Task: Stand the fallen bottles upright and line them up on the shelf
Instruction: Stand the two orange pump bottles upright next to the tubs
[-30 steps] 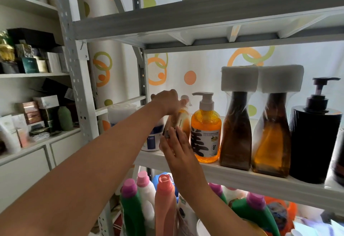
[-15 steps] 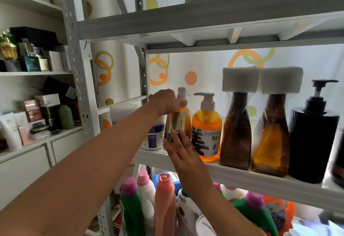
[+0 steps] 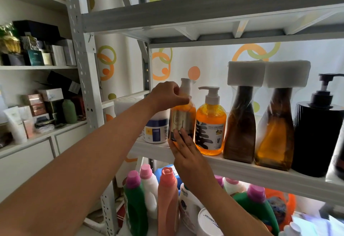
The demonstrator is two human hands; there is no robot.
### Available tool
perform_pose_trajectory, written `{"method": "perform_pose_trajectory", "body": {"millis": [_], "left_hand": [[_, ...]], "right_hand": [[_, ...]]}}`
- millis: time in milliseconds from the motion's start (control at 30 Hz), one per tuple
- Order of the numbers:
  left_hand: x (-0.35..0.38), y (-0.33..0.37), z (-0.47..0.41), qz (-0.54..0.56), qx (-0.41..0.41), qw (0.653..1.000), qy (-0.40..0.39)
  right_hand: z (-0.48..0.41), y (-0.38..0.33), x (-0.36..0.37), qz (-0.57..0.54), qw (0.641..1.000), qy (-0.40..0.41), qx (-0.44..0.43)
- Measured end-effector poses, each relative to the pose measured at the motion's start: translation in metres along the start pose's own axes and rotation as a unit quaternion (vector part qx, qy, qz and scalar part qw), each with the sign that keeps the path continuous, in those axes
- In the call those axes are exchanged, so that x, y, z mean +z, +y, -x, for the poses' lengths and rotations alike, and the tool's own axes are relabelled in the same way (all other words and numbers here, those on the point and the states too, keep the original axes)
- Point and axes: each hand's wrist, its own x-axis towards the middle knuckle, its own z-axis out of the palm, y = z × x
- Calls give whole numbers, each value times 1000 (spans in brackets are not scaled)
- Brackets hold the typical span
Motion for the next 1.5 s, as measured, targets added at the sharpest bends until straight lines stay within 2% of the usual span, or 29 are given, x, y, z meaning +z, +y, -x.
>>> {"method": "perform_pose_trajectory", "body": {"millis": [167,533,667,800,1000,1133,1367,1500], "left_hand": [[-2,-4,7,42,22,999,-11],[-2,-7,13,45,22,998,-33],[-2,-5,16,14,13,999,-31],[-6,-1,16,-24,11,998,-49],[-7,-2,16,-31,12,997,-70],[-8,2,16,-62,19,996,-64],[-11,5,18,-67,6,994,-81],[-33,-7,24,-38,-4,999,-2]], "right_hand": [[2,-2,4,14,1000,-9,-3],[1,-4,-1,15,998,-48,29],[-3,-6,-7,2,997,-62,46],[1,-9,-13,-5,998,-65,17],[14,-12,-27,-46,994,-90,31],[11,-14,-39,-121,986,-109,40],[11,-14,-45,-156,978,-129,54],[4,-16,-48,-186,975,-91,83]]}}
